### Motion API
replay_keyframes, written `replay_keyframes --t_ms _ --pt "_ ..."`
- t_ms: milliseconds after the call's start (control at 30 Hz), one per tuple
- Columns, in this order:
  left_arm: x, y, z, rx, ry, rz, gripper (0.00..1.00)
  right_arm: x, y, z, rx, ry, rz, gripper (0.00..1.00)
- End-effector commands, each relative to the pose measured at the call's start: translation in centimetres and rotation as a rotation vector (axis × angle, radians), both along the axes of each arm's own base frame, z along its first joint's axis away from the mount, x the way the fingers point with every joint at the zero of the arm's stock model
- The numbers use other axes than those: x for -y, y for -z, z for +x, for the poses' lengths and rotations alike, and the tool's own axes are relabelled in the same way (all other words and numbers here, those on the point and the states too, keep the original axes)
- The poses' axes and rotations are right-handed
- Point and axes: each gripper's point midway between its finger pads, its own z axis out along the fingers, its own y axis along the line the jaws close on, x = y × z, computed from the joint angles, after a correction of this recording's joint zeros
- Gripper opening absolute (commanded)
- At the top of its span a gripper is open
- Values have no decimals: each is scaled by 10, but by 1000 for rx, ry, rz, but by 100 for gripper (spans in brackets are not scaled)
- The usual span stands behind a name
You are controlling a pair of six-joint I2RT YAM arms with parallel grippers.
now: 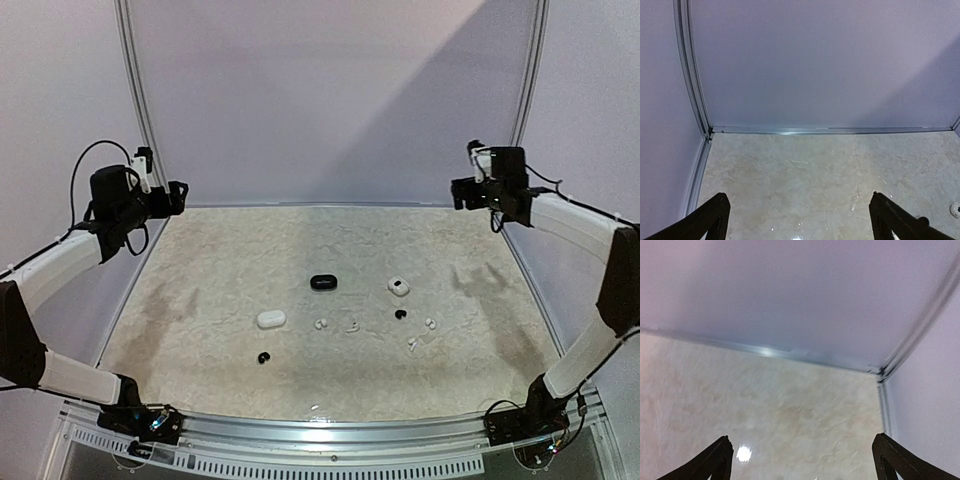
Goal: Insert the wireless bluetooth earbuds into the charging case
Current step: Pick up the charging case from the center of the board.
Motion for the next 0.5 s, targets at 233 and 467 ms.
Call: replay_keyframes --t_ms 233,467 --pt "51 50 -37 -287 279 -111 99 -143 166 -73 -785 -411 -178 97" --pt "53 57 -36 -304 284 -130 99 -156 209 -95 -916 -429 -105 96"
